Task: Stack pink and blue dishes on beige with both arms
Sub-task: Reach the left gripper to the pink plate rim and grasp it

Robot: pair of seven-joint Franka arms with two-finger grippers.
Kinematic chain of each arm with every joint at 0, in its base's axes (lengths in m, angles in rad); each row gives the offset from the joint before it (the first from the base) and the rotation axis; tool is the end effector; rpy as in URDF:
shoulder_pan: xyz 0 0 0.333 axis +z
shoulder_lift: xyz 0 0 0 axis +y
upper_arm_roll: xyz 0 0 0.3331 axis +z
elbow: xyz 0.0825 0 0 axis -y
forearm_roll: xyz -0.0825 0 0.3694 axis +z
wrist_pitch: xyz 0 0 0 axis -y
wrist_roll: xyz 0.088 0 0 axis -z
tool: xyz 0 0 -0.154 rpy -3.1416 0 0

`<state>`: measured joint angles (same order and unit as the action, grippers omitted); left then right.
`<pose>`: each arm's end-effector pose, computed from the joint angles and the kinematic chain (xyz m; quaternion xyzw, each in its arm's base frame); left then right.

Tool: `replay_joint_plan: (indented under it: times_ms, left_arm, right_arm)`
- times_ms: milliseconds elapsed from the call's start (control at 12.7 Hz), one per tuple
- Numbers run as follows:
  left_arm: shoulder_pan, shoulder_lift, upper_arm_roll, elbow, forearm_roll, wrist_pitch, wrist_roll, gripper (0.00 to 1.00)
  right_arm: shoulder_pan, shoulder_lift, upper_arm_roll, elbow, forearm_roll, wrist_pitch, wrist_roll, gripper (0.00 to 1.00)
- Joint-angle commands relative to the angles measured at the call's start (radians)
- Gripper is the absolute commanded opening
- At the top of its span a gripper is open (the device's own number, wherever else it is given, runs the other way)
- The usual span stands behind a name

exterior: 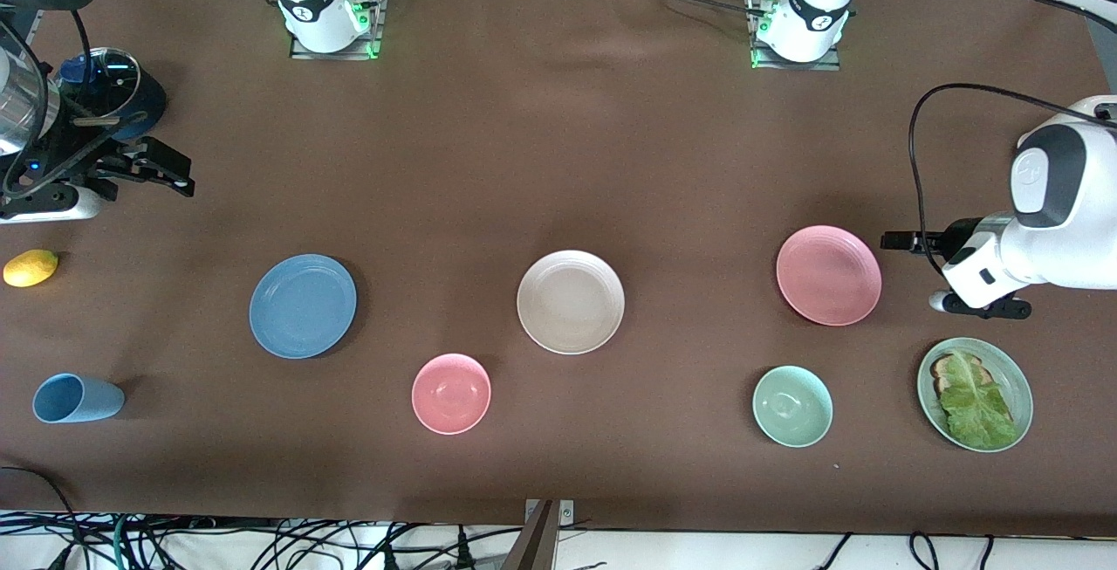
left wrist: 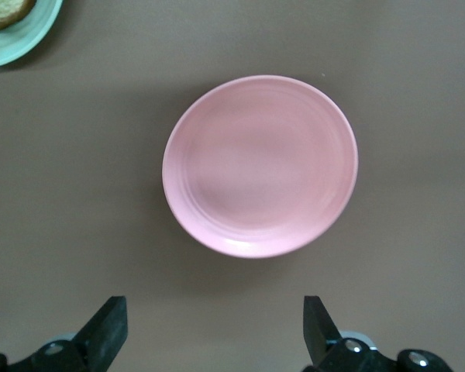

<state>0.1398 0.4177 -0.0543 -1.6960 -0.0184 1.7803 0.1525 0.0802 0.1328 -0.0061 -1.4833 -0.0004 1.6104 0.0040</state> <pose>0.6000 0.0513 0.3099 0.9856 -0.0292 -0.1621 0.0393 0.5841 0.0435 0.5634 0.9994 0.0351 -0.0028 0.0007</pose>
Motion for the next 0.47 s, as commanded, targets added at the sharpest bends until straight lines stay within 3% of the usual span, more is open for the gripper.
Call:
replay_joint_plan:
  times_ms: [0,393]
  left_arm:
    - [0.029,-0.011,-0.009,-0.099,0.021,0.115,0.025,1.0]
    - [0.043,0.094,-0.009,-0.1,0.021,0.232,0.027,1.0]
  right_arm:
    - [-0.005,-0.019,0.005,-0.006,0.016,-0.01,0.007,1.0]
    - [-0.005,-0.019,0.005,-0.006,0.016,-0.021,0.01,1.0]
